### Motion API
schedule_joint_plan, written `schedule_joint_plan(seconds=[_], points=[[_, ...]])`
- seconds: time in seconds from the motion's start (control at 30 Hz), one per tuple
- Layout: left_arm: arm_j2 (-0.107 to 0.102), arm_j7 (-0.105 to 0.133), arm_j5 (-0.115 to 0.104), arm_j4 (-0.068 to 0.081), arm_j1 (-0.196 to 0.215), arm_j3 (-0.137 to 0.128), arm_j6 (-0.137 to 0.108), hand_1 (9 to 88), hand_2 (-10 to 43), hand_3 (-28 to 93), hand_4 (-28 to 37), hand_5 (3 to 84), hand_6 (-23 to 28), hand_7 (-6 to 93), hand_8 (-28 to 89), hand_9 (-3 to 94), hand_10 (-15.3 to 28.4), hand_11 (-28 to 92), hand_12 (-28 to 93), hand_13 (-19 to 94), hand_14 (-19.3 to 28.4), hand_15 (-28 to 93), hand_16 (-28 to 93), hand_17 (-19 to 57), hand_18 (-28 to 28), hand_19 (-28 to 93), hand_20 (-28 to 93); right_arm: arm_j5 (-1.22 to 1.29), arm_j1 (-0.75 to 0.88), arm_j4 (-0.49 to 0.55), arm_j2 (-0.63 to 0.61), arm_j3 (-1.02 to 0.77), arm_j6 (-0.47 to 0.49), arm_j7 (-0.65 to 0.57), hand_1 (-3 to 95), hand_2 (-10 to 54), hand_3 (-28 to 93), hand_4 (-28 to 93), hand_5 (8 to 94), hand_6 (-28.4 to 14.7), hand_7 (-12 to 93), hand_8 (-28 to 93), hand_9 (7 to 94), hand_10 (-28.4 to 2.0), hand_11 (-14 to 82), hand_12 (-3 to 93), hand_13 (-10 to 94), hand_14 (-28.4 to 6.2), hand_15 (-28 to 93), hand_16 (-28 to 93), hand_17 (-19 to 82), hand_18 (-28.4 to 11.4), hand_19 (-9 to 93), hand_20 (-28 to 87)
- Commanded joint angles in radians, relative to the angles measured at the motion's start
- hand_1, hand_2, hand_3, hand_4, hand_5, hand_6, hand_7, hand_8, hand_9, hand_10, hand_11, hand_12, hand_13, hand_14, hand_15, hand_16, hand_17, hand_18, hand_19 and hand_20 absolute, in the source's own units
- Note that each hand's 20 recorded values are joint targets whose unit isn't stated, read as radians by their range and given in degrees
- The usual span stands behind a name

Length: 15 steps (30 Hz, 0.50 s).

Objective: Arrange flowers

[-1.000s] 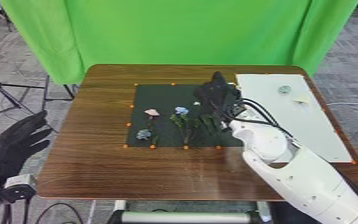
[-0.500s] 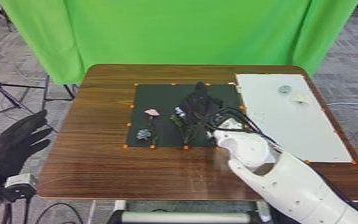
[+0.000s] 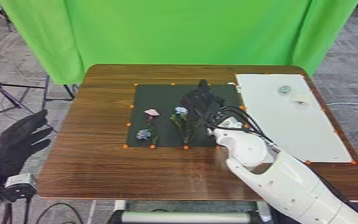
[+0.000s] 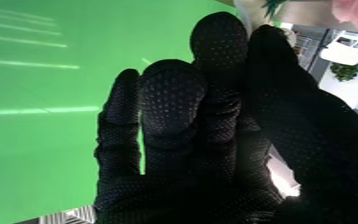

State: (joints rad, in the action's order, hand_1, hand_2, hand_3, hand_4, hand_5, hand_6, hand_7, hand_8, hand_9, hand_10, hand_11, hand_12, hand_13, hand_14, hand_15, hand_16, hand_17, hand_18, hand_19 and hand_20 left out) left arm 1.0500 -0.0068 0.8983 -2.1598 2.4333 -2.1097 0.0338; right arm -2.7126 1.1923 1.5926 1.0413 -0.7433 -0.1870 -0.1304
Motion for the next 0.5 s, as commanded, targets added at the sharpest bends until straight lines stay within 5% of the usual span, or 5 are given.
schedule_joint_plan(seconds=[0.03,0.43,0.5], points=[[-0.005,-0.005,0.0,0.002,0.003,0.002,0.004,22.9,-3.6,71,-28.3,22.0,1.0,21.7,-10,17.4,8.5,15,19,15,11.5,22,4,-9.2,19.0,40,7,-0.051,-0.009,-0.043,0.015,0.018,-0.017,0.003,43.7,-9.5,87,-28,69.4,4.3,54,1,88.0,-3.8,22.9,51.0,74,-3.4,65,33,18,-16.0,67,45],[-0.005,-0.009,-0.001,0.003,0.006,-0.002,0.006,22.9,-3.6,71,-28.3,22.1,1.0,22.1,-10,17.6,8.6,15,19,15,11.5,22,4,-9.2,19.0,40,7,-0.056,0.011,-0.043,-0.001,-0.01,-0.009,0.015,41.8,-9.5,83,-28,63.3,4.9,56,1,84.1,-3.9,21.4,52.4,70,-3.6,66,33,17,-16.2,67,45],[-0.006,-0.009,-0.001,0.003,0.005,-0.002,0.007,22.9,-3.6,71,-28.3,22.1,1.0,22.1,-11,17.5,8.6,15,19,15,11.6,22,4,-9.2,19.0,40,7,-0.048,0.02,-0.025,-0.008,-0.024,-0.004,0.025,39.0,-9.5,82,-28,61.9,4.8,56,1,80.4,-5.0,28.0,47.6,69,-3.9,67,31,16,-16.5,66,46]])
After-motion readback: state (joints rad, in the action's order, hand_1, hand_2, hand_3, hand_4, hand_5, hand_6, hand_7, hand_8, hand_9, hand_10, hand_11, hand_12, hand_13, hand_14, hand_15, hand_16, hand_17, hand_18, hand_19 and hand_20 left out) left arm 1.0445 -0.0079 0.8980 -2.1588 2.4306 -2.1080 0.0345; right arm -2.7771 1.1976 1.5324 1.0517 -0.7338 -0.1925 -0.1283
